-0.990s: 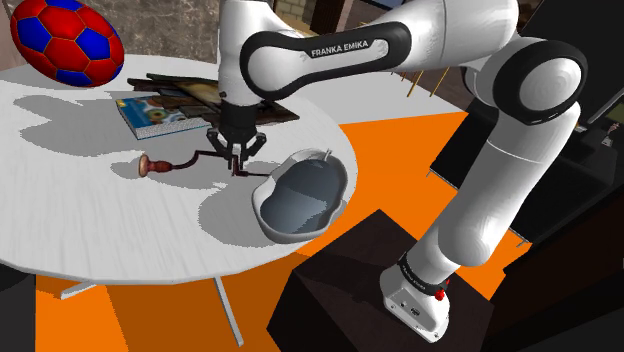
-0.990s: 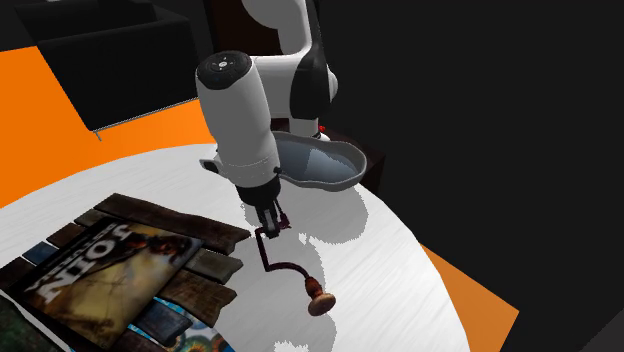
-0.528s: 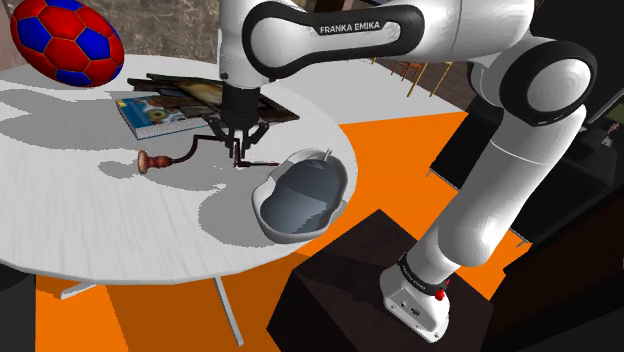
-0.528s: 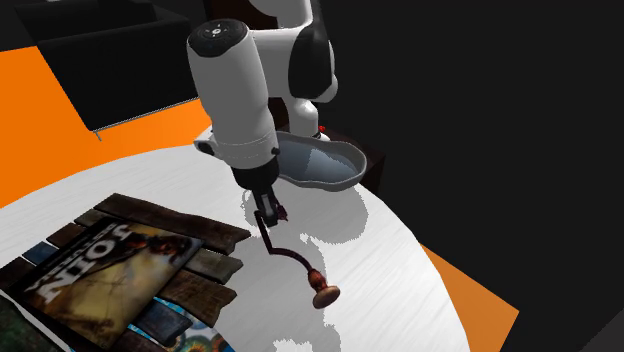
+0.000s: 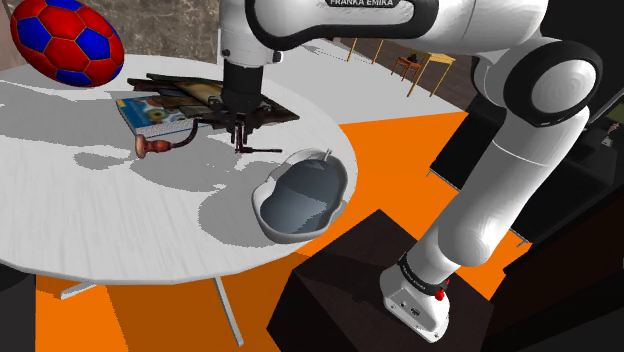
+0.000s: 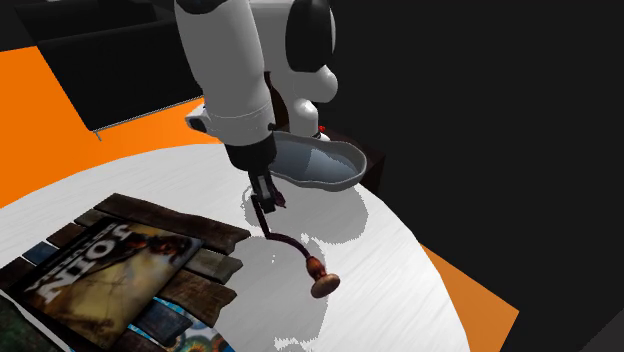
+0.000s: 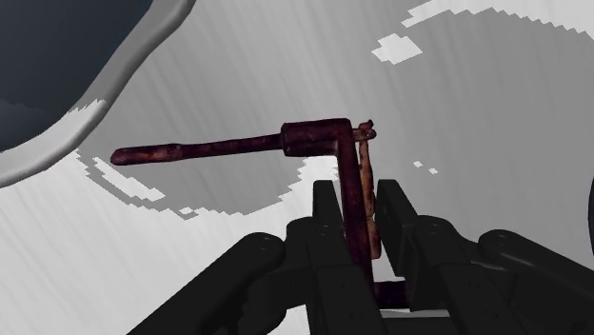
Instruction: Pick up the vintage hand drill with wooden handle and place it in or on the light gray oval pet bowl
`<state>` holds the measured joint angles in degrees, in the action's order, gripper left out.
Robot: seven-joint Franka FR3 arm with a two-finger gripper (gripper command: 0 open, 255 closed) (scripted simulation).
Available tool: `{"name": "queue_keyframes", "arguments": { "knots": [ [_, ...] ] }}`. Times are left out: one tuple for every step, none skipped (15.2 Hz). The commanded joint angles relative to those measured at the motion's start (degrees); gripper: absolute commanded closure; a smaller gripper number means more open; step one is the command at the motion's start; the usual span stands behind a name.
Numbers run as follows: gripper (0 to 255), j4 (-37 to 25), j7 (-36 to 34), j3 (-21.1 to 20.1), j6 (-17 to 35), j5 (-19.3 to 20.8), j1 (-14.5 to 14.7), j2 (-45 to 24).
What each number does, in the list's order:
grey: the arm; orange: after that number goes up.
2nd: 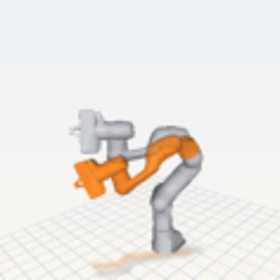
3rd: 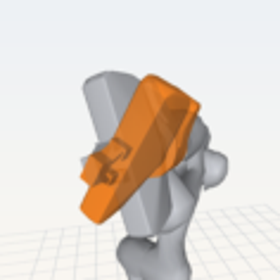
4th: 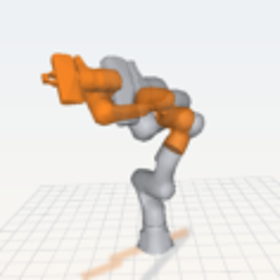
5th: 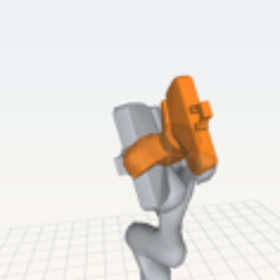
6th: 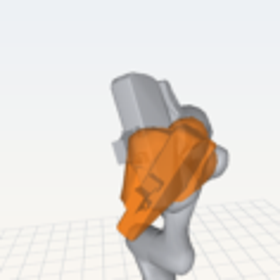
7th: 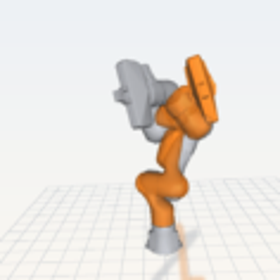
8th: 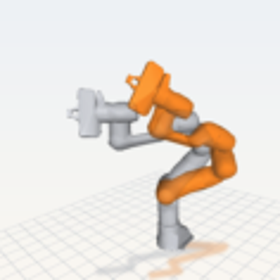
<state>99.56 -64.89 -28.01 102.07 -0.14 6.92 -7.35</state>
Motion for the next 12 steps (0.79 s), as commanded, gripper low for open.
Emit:
{"name": "queue_keyframes", "arguments": {
  "knots": [
    [255,-1.3,-0.1,-0.1,-1.5,-0.1,0.0,0.2],
    [255,-2.0,-0.1,-0.1,-2.3,-0.1,0.0,0.3],
    [255,-2.8,-0.1,-0.1,-3.1,-0.1,0.0,0.3],
    [255,-3.5,-0.1,-0.1,-3.8,-0.2,0.1,0.3],
    [255,-4.3,-0.2,-0.1,-4.6,-0.1,0.1,0.3],
    [255,-5.1,-0.2,-0.1,-5.4,-0.1,0.1,0.3],
    [255,-5.9,-0.3,-0.1,-6.1,-0.1,0.1,0.2],
    [255,-6.8,-0.3,-0.1,-6.9,-0.1,0.2,0.2],
    [255,-7.6,-0.4,-0.2,-7.7,-0.1,0.2,0.1],
    [255,-8.5,-0.4,-0.2,-8.5,0.0,0.2,0.0],
    [255,-9.4,-0.5,-0.2,-9.3,0.0,0.3,-0.1],
    [255,-10.3,-0.6,-0.2,-10.1,0.1,0.3,-0.2]
  ]
}}
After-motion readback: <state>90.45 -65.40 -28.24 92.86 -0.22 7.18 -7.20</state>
